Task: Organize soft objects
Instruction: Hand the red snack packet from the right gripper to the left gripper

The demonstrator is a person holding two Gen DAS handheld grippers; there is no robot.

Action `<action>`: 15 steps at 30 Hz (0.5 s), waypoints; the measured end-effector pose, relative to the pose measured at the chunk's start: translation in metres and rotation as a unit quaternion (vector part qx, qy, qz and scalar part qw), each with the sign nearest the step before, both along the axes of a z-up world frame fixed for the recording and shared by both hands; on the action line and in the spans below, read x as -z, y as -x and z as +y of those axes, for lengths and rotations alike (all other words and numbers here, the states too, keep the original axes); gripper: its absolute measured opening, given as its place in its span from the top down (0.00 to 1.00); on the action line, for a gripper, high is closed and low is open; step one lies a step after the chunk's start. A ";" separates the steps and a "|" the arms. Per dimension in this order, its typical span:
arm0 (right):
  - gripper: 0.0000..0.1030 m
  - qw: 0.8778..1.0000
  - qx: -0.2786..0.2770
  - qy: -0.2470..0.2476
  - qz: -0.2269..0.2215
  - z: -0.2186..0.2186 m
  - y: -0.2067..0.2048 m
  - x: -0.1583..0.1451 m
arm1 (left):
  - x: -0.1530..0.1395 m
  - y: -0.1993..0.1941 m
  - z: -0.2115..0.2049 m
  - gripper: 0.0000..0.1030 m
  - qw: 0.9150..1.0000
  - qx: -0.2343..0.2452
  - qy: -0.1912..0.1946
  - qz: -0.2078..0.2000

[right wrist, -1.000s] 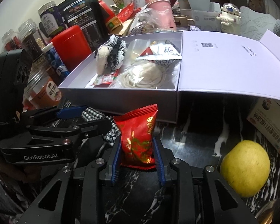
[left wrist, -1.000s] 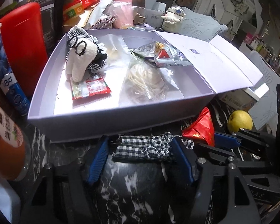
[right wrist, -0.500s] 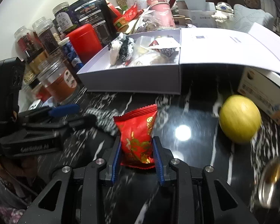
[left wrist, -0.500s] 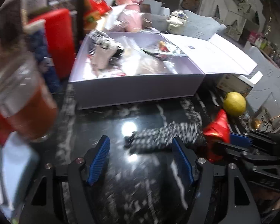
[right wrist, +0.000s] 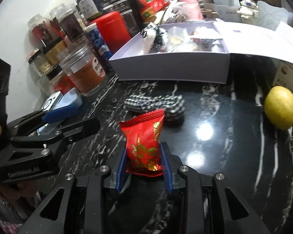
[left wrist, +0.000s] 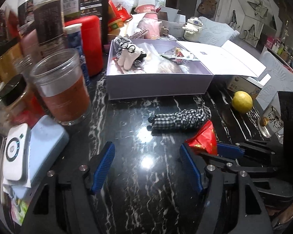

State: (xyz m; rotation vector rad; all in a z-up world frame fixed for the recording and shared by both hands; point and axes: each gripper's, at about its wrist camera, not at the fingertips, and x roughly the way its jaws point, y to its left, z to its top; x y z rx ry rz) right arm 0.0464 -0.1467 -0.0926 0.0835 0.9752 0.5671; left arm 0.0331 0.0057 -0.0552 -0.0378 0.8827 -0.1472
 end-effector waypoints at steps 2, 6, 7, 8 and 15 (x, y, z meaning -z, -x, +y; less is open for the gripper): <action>0.56 1.000 0.000 0.001 -0.003 0.001 0.003 -0.001 | 0.000 0.002 0.003 0.33 1.000 -0.005 0.005 0.001; 0.45 1.000 0.016 0.005 -0.011 -0.006 0.006 -0.007 | 0.001 0.004 0.003 0.34 1.000 -0.004 0.020 0.005; 0.45 1.000 0.020 0.002 -0.011 -0.009 0.006 -0.008 | 0.001 0.004 0.000 0.34 1.000 -0.001 0.021 0.006; 0.45 1.000 0.026 0.001 -0.010 -0.013 0.006 -0.009 | 0.002 0.003 -0.003 0.34 1.000 0.003 0.023 0.007; 0.44 0.997 0.065 0.023 -0.022 -0.041 0.013 -0.012 | 0.007 -0.004 -0.034 0.34 0.999 0.024 0.036 0.014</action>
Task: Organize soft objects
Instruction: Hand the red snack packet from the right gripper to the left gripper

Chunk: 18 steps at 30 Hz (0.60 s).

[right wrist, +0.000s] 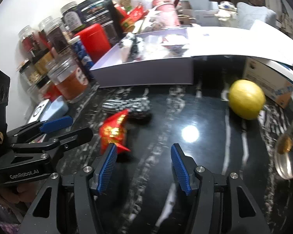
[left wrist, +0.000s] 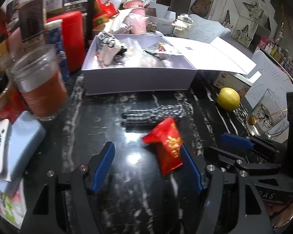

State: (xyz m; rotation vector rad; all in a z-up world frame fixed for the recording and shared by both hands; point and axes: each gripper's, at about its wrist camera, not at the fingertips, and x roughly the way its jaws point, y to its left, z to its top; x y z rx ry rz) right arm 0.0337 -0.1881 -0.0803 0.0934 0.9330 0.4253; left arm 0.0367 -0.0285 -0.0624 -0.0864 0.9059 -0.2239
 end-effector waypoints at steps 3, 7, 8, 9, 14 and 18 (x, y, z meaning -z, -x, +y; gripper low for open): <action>0.44 1.000 0.011 0.008 -0.002 -0.011 0.002 0.001 | 0.005 -0.006 -0.010 0.34 1.000 0.003 0.003 0.010; 0.44 1.000 0.016 0.004 0.002 -0.021 0.001 0.003 | 0.012 -0.015 -0.017 0.34 0.999 0.003 0.023 0.026; 0.44 1.000 0.018 0.003 0.002 -0.023 0.001 0.003 | 0.015 -0.017 -0.018 0.34 0.999 -0.001 0.024 0.030; 0.44 1.000 0.018 0.003 0.002 -0.024 0.000 0.003 | 0.017 -0.019 -0.019 0.34 0.999 -0.005 0.021 0.033; 0.44 1.000 0.014 0.009 0.000 -0.024 -0.005 0.002 | 0.028 -0.027 -0.023 0.42 0.998 0.006 0.033 0.055; 0.44 1.000 0.005 0.011 0.005 -0.018 -0.014 0.006 | 0.028 -0.027 -0.025 0.69 0.999 0.001 -0.001 0.034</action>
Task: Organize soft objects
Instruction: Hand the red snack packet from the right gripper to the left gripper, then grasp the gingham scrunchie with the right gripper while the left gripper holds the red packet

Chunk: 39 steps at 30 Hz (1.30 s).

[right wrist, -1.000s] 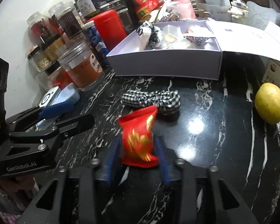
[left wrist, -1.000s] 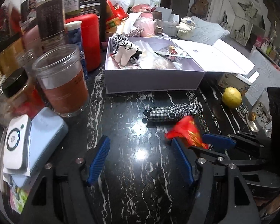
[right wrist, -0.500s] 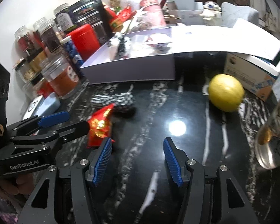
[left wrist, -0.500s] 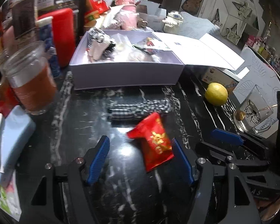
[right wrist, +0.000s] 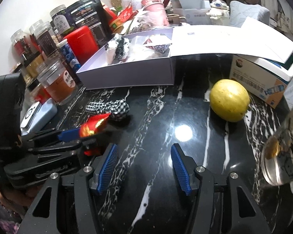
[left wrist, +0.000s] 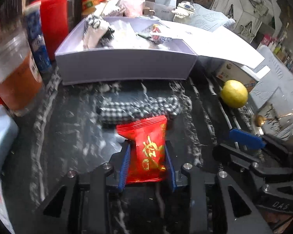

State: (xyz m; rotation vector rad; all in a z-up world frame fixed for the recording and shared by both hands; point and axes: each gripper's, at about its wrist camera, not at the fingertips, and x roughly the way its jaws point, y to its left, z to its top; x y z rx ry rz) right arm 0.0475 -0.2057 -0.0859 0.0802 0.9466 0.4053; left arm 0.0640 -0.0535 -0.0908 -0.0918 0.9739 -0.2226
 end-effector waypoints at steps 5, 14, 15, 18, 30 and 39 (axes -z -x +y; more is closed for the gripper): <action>0.44 1.000 -0.021 0.011 0.005 0.014 -0.009 0.004 | -0.002 0.001 0.026 0.71 0.999 -0.017 0.029 0.005; 0.38 0.998 -0.060 0.024 -0.005 0.052 -0.038 0.009 | -0.015 0.009 0.078 0.71 0.996 -0.080 0.021 -0.014; 0.38 0.998 -0.064 0.026 -0.006 0.054 -0.040 0.009 | -0.014 0.008 0.082 0.71 0.996 -0.084 0.025 -0.012; 0.38 0.997 -0.077 0.028 -0.012 0.063 -0.050 0.011 | -0.012 0.007 0.090 0.71 0.995 -0.094 0.033 -0.008; 0.66 0.995 -0.095 0.019 -0.010 0.063 -0.058 0.018 | -0.007 0.003 0.090 0.71 0.994 -0.098 0.044 0.004; 0.73 0.998 -0.062 0.011 -0.010 0.049 -0.035 0.015 | -0.014 0.014 0.078 0.71 0.995 -0.093 0.029 0.001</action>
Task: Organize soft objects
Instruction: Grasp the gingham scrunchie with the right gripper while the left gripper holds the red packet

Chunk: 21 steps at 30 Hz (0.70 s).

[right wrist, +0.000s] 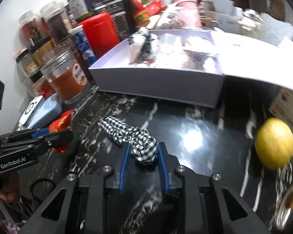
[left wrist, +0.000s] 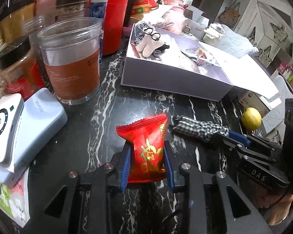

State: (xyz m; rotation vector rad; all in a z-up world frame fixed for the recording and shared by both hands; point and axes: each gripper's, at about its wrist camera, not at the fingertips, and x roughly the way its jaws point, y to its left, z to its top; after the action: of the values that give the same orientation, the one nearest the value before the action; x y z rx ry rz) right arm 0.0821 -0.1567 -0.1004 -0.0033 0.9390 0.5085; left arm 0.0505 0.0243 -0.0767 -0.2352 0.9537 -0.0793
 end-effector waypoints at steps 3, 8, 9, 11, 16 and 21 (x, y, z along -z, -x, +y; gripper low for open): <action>0.73 0.999 0.035 -0.003 0.007 -0.015 0.012 0.000 | -0.001 0.005 -0.007 0.71 1.000 0.009 0.000 -0.001; 0.71 0.998 0.065 -0.011 0.022 -0.039 0.039 0.003 | -0.003 0.015 -0.018 0.71 1.000 0.023 0.002 -0.004; 0.71 0.997 0.069 -0.008 0.023 -0.041 0.043 0.002 | -0.003 0.016 -0.019 0.71 1.000 0.025 0.006 -0.003; 0.70 0.997 0.067 0.000 0.023 -0.042 0.051 0.000 | -0.004 0.017 -0.022 0.71 1.000 0.031 0.005 -0.004; 0.41 0.999 0.029 0.029 -0.006 -0.030 0.058 -0.005 | -0.006 0.021 -0.024 0.71 0.999 0.034 0.000 -0.008; 0.37 0.998 0.019 0.047 -0.024 -0.023 0.044 -0.004 | -0.006 0.022 -0.020 0.71 1.000 0.027 0.003 -0.008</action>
State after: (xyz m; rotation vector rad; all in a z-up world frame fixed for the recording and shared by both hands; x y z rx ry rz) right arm 0.0386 -0.1792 -0.0961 -0.0811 0.9127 0.4265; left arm 0.0284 0.0042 -0.0712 -0.2132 0.9449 -0.1334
